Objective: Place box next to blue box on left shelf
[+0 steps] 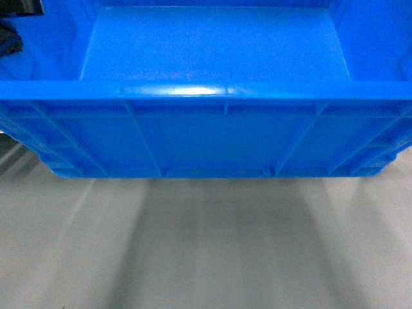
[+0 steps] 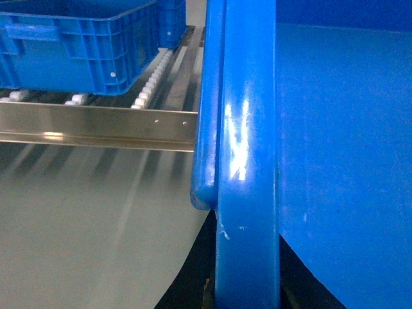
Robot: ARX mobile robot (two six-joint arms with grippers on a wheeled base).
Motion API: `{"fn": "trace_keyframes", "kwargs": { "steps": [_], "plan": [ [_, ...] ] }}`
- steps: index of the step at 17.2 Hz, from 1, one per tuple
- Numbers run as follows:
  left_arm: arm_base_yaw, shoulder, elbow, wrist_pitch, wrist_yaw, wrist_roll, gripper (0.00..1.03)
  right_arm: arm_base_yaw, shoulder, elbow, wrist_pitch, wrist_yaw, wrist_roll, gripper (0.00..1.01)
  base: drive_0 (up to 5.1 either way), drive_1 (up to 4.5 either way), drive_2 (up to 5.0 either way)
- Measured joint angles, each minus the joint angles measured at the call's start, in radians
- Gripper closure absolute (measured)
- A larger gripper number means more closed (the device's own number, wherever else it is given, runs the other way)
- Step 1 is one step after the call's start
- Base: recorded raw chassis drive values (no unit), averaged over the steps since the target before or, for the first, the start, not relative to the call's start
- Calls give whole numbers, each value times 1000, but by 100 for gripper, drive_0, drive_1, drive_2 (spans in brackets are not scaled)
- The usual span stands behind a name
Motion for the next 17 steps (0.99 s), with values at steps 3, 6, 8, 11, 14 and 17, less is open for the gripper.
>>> {"fn": "trace_keyframes", "kwargs": {
  "steps": [3,6,8,11,14,17],
  "plan": [
    [0,0,0,-1,0,0,95,0,0,0,0,0,0,92,0,0,0],
    [0,0,0,0,0,0,95,0,0,0,0,0,0,92,-1,139,-142],
    [0,0,0,0,0,0,95,0,0,0,1,0,0,92,7,431,-416],
    [0,0,0,-2,0,0,95,0,0,0,0,0,0,92,27,452,-398],
    [0,1,0,-5,0,0,95,0,0,0,-2,0,0,92,23,449,-402],
    [0,1,0,0,0,0,95,0,0,0,1,-1,0,92,15,441,-410]
  ]
}}
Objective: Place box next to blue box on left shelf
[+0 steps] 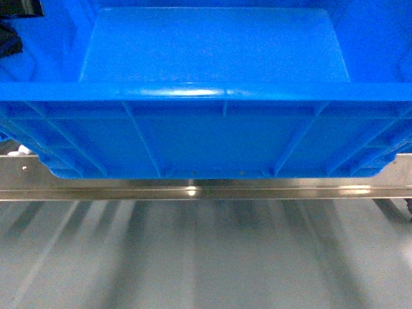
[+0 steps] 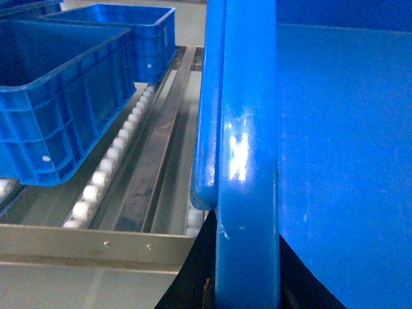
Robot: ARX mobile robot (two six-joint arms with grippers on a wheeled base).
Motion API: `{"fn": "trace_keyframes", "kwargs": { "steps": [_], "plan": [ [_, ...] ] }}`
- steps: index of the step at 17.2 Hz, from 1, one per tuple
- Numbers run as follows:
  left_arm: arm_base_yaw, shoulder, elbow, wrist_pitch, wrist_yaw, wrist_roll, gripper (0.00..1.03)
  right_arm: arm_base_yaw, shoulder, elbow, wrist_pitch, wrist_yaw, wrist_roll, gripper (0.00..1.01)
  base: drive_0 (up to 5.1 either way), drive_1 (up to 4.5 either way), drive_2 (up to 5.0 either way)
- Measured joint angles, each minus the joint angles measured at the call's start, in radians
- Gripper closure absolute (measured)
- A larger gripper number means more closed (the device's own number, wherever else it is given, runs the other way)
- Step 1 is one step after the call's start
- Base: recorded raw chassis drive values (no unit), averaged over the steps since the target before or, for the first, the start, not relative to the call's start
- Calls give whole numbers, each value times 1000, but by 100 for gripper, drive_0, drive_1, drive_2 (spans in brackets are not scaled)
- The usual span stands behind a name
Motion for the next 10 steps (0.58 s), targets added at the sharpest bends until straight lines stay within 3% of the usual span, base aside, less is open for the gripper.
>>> {"fn": "trace_keyframes", "kwargs": {
  "steps": [10],
  "plan": [
    [0,0,0,-2,0,0,95,0,0,0,-2,1,0,92,7,434,-419]
  ]
}}
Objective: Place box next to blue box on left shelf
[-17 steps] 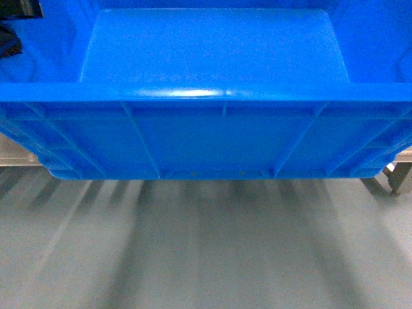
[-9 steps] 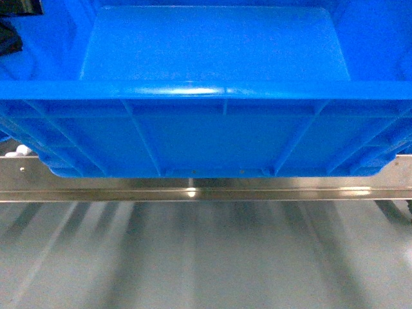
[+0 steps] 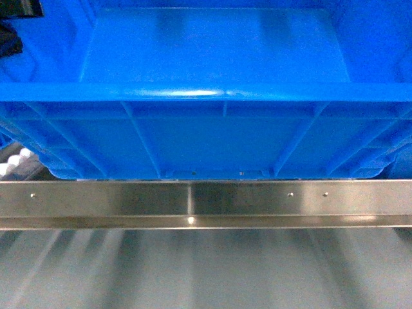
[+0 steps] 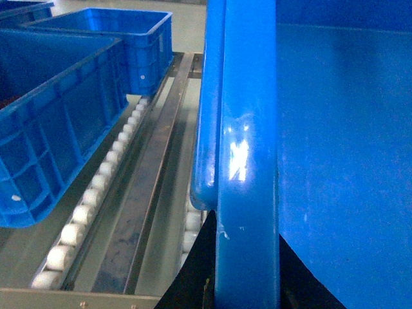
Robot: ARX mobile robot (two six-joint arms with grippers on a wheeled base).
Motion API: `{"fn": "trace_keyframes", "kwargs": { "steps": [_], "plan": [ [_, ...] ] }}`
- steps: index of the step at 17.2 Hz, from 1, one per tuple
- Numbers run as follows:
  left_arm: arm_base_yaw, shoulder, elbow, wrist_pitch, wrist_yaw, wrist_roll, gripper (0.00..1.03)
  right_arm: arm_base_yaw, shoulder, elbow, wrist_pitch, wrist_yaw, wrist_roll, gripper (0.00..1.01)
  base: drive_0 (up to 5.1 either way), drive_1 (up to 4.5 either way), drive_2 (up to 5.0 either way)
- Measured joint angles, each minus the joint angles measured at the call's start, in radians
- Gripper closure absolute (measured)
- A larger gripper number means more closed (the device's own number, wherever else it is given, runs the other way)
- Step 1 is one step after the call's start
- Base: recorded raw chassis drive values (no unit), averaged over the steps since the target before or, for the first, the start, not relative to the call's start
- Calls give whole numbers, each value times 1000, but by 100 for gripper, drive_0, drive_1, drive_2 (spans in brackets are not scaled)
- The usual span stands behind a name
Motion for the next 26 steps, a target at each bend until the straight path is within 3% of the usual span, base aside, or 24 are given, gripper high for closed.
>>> {"fn": "trace_keyframes", "kwargs": {
  "steps": [15,26],
  "plan": [
    [0,0,0,3,1,0,95,0,0,0,3,0,0,92,10,437,-417],
    [0,2,0,2,0,-1,95,0,0,0,1,0,0,92,0,0,0]
  ]
}}
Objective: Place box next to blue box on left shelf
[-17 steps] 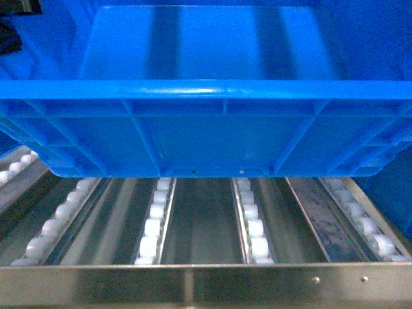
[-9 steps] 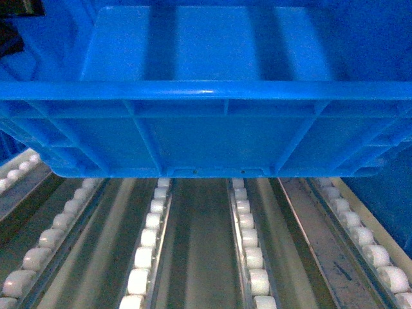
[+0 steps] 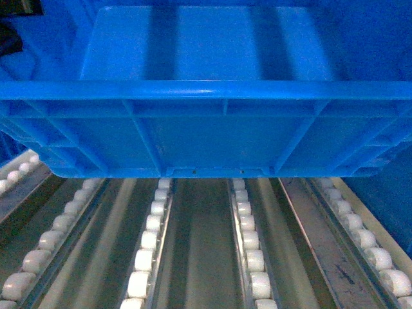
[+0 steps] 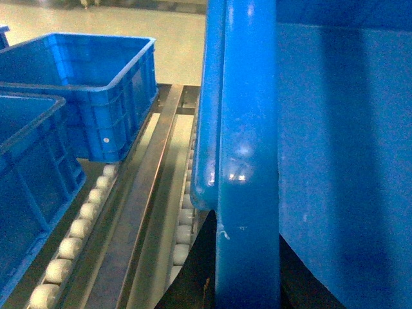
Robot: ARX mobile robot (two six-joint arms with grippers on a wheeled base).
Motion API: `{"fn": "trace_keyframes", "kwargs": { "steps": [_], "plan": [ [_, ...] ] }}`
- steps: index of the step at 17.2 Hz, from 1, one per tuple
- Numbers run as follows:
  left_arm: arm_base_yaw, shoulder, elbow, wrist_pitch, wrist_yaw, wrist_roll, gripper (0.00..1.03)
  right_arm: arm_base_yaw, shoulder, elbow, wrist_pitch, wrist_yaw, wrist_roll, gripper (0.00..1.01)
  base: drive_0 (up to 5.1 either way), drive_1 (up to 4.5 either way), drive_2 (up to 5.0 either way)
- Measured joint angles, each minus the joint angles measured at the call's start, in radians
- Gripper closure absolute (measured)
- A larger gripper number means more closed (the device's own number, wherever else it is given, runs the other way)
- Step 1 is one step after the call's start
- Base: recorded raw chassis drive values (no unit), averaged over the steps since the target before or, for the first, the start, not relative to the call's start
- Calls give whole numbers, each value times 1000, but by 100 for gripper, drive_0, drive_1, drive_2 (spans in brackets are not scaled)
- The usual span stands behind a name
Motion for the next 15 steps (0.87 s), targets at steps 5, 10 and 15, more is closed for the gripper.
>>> {"fn": "trace_keyframes", "kwargs": {
  "steps": [5,10,15],
  "plan": [
    [0,0,0,0,0,0,95,0,0,0,0,0,0,92,0,0,0],
    [0,0,0,0,0,0,95,0,0,0,0,0,0,92,0,0,0],
    [0,0,0,0,0,0,95,0,0,0,0,0,0,92,0,0,0]
  ]
}}
